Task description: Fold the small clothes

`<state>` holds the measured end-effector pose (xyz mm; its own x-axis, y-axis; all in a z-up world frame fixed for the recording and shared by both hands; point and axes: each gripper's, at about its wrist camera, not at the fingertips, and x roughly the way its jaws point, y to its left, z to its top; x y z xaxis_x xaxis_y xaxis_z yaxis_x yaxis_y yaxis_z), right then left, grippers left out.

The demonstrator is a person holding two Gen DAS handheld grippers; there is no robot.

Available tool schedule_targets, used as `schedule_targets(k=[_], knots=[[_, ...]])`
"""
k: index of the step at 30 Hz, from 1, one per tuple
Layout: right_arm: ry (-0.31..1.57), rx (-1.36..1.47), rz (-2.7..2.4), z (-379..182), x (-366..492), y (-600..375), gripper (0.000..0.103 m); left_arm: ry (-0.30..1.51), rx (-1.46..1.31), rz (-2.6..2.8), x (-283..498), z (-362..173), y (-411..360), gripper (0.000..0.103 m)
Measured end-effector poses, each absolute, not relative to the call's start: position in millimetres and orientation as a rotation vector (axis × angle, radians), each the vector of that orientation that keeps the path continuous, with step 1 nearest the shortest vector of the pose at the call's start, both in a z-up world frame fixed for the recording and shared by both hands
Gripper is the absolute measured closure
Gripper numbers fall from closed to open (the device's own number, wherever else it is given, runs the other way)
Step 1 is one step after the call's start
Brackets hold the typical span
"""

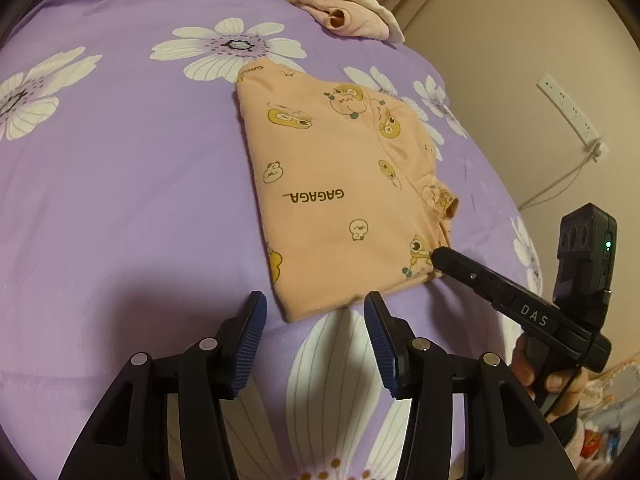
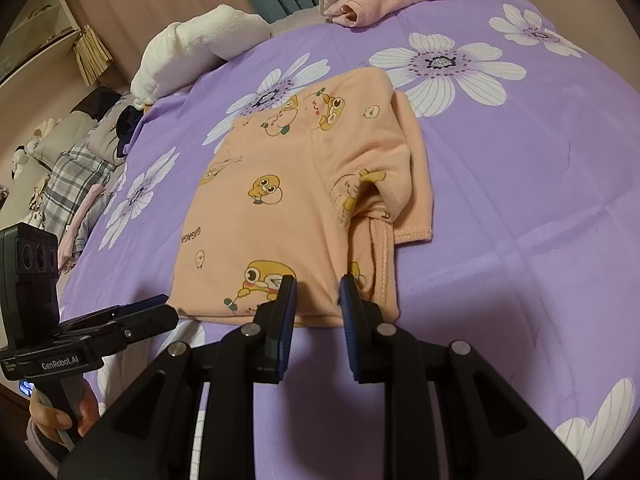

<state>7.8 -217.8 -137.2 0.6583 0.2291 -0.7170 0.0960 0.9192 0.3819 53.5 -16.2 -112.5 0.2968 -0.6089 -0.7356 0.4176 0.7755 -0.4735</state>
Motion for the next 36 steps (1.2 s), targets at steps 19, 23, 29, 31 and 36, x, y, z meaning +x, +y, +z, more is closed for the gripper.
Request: schedule_targets(k=[19,23,29,31,36], knots=[[0.810,0.608,0.130,-130,-15,-239,0.051,1.069,-0.347,-0.630,52,-108,14,0.049],[0.807,0.656,0.122,-133,-17,-247,0.044,1.069,-0.384,-0.610,53,-109,19,0.038],[0.809,0.704,0.124,-138,-18,-255,0.041,1.075,-0.415,-0.604,56,-109,21,0.036],[0.810,0.715,0.127,-139,-18,-258,0.040,1.081,-0.420,-0.606,57,-110,20,0.036],[0.817,0.733,0.128,-143,-17,-262,0.033,1.099,-0.422,-0.608,60,-113,17,0.036]])
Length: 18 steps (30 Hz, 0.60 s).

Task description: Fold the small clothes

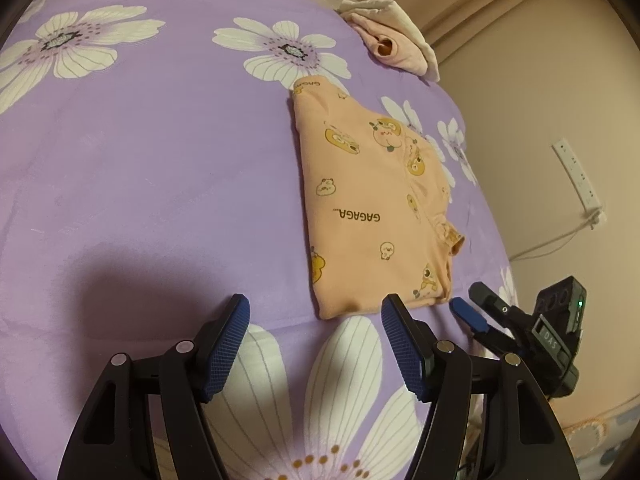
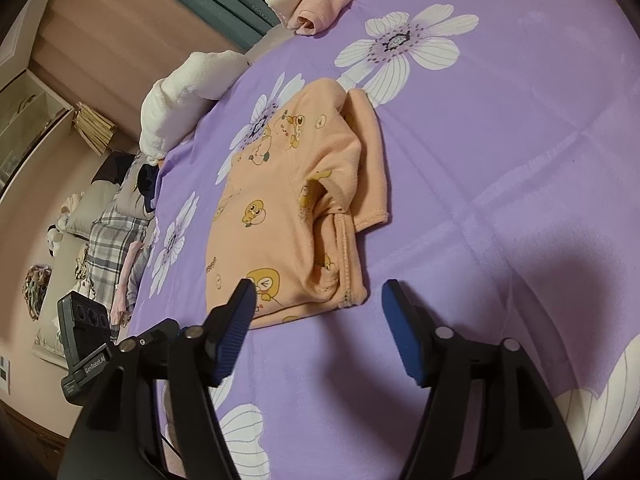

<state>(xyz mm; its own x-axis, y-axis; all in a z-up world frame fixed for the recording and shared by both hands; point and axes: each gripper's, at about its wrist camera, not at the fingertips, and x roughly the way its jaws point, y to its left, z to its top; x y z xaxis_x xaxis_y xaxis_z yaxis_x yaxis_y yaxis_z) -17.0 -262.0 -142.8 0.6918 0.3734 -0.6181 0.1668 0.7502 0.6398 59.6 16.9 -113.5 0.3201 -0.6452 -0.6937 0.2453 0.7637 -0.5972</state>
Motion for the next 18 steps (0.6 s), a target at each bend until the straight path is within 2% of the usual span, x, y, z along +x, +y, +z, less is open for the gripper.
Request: schedule_targets(k=[18], knots=[[0.810,0.747,0.144,-143.6,-8.4,-269.9,0.032,1.109,-0.424,-0.614,65.0,-115.7,10.5,0.036]])
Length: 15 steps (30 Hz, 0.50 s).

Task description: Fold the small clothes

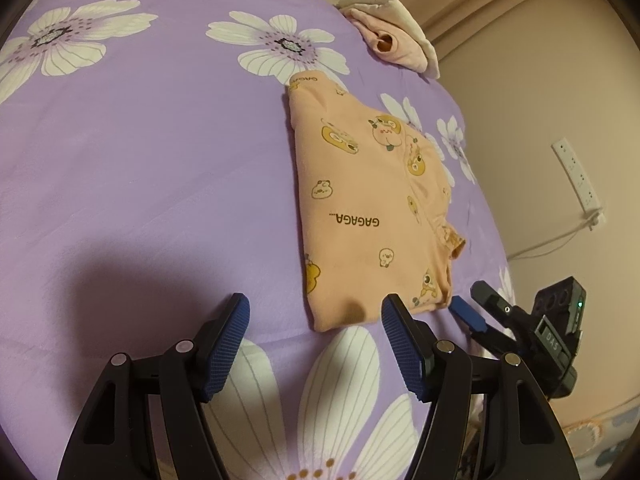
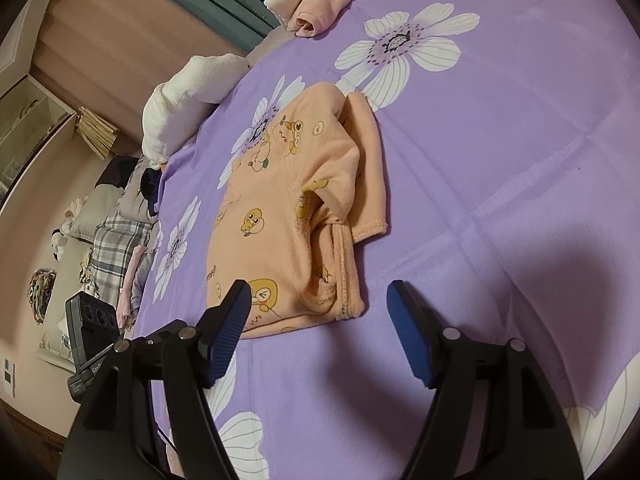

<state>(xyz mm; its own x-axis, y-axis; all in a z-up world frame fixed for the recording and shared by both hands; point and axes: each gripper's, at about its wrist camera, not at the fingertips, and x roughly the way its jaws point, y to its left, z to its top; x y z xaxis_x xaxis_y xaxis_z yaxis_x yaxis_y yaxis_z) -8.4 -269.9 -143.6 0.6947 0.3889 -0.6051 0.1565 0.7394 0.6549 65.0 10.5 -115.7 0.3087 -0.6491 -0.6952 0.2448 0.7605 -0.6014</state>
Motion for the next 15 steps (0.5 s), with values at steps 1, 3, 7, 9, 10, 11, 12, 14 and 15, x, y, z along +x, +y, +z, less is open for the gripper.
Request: schedule_targets(k=[1,3,7,9,10,11,12,14,15], knots=[[0.811,0.747,0.145,-143.6,-8.4,-269.7,0.032,1.111,-0.422,-0.614,65.3,-115.8,9.7,0.036],[0.811,0.745,0.146,-142.8,-7.5,-269.6,0.032,1.112,-0.423,-0.615,66.3,-115.9,8.0,0.036],[0.810,0.745,0.150,-141.8,-5.4,-270.3,0.032,1.113,-0.424,-0.615,66.8,-116.1,7.0,0.036],[0.810,0.744,0.151,-141.6,-4.0,-270.4,0.032,1.112,-0.423,-0.615,67.1,-116.1,7.2,0.036],[0.811,0.744,0.151,-141.7,-3.9,-270.4,0.032,1.113,-0.423,-0.614,67.2,-116.1,7.1,0.036],[0.811,0.744,0.150,-141.7,-4.1,-270.3,0.032,1.114,-0.422,-0.615,67.6,-116.3,5.6,0.036],[0.812,0.743,0.150,-141.7,-3.2,-270.5,0.032,1.114,-0.421,-0.614,67.9,-116.3,4.8,0.036],[0.812,0.744,0.151,-141.8,-3.2,-270.5,0.032,1.115,-0.420,-0.615,69.1,-116.3,2.8,0.036],[0.812,0.745,0.152,-141.8,-2.5,-270.8,0.032,1.116,-0.421,-0.615,69.3,-116.4,3.1,0.036]])
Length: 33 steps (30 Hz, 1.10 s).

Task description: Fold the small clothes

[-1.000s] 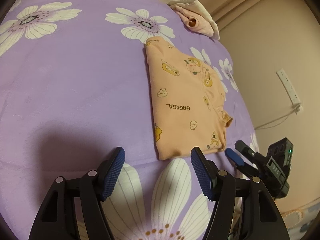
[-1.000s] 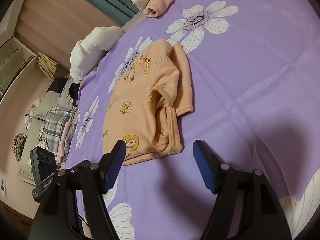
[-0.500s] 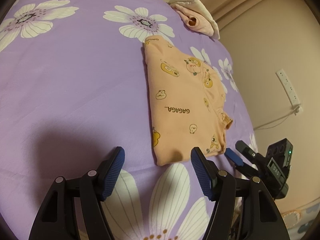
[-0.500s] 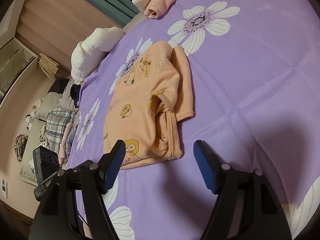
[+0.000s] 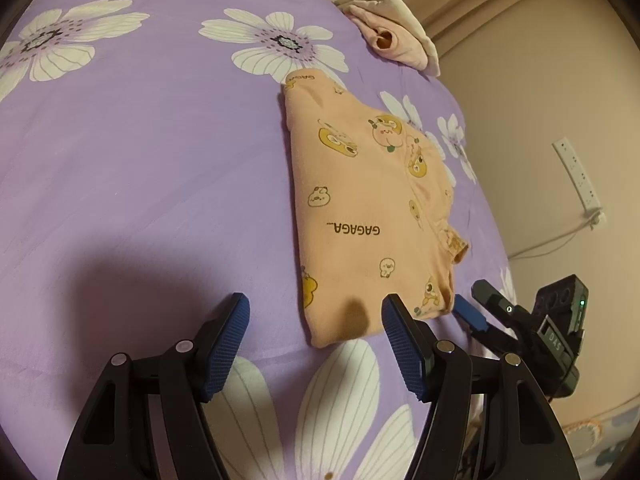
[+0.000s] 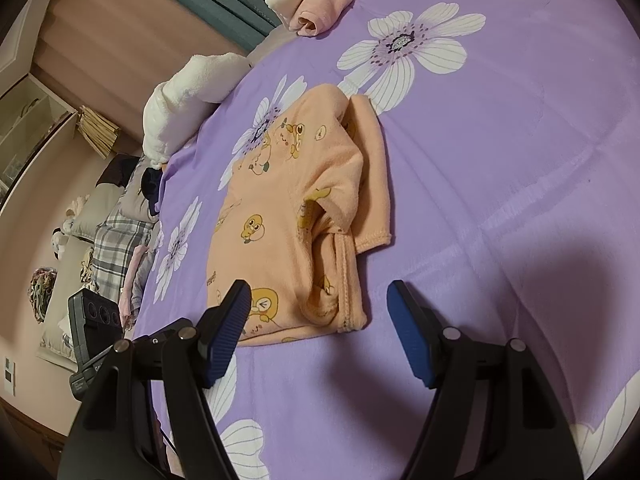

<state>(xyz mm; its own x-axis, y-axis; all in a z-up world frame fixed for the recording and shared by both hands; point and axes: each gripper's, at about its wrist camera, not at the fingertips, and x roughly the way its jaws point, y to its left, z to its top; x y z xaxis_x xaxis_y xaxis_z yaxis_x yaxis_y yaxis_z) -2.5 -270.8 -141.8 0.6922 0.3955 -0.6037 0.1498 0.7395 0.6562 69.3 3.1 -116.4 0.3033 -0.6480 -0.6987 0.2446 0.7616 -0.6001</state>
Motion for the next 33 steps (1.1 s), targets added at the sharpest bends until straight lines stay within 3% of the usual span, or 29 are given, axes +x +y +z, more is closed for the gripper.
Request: schedule_targets(k=[33], knots=[[0.830,0.711,0.185,-145,18,-266,0.031,1.140,-0.452,-0.692,99,-119,-24,0.036]])
